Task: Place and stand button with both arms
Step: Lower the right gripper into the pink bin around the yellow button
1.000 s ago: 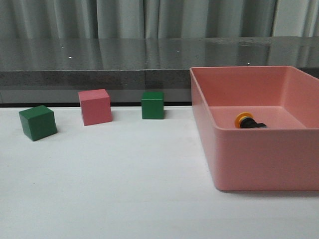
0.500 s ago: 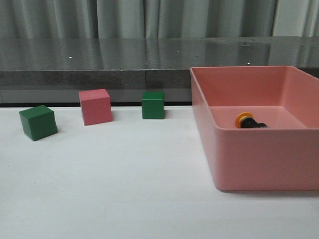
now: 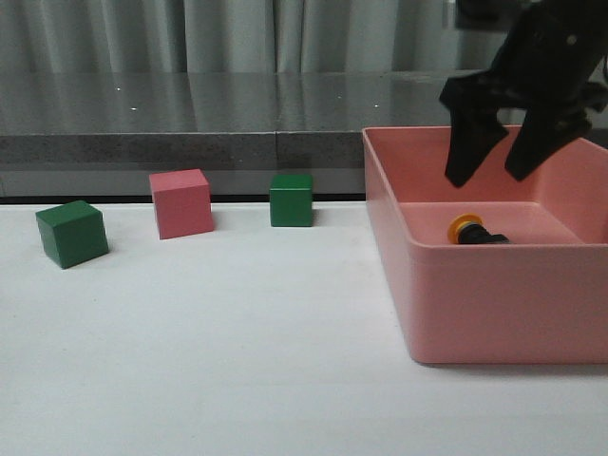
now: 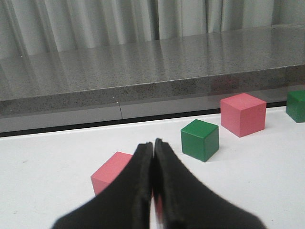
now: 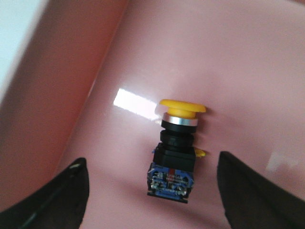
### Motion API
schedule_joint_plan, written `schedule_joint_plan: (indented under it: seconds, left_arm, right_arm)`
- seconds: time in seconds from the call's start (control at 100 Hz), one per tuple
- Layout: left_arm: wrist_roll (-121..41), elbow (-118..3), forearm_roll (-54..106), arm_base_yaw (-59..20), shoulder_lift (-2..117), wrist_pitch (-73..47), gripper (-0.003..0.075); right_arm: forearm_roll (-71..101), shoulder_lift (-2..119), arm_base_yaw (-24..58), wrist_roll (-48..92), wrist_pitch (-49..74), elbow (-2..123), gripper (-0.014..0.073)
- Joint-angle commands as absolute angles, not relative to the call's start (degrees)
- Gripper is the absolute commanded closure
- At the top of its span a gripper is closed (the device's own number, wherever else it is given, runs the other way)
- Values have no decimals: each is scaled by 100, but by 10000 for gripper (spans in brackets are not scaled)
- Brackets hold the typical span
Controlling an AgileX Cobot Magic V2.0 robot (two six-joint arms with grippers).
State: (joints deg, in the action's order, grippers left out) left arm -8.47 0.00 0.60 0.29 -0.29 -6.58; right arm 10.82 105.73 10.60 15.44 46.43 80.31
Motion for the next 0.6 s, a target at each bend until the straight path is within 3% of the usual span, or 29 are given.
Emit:
schedule_joint_plan:
  seconds: [0.0,0.47,0.59]
  left_arm:
    - [-803,262,66,35,-206,-215,739]
    - [-803,262,66,35,-206,-215,740]
    - [-803,262,66,35,-206,-215,739]
  right_arm:
    - [1145,10723,1036,1624,4892,8460,-6]
    - [667,11228,1036,1265,4581,8560,-1]
    - [579,11423,1036,1177,4716,8560,111]
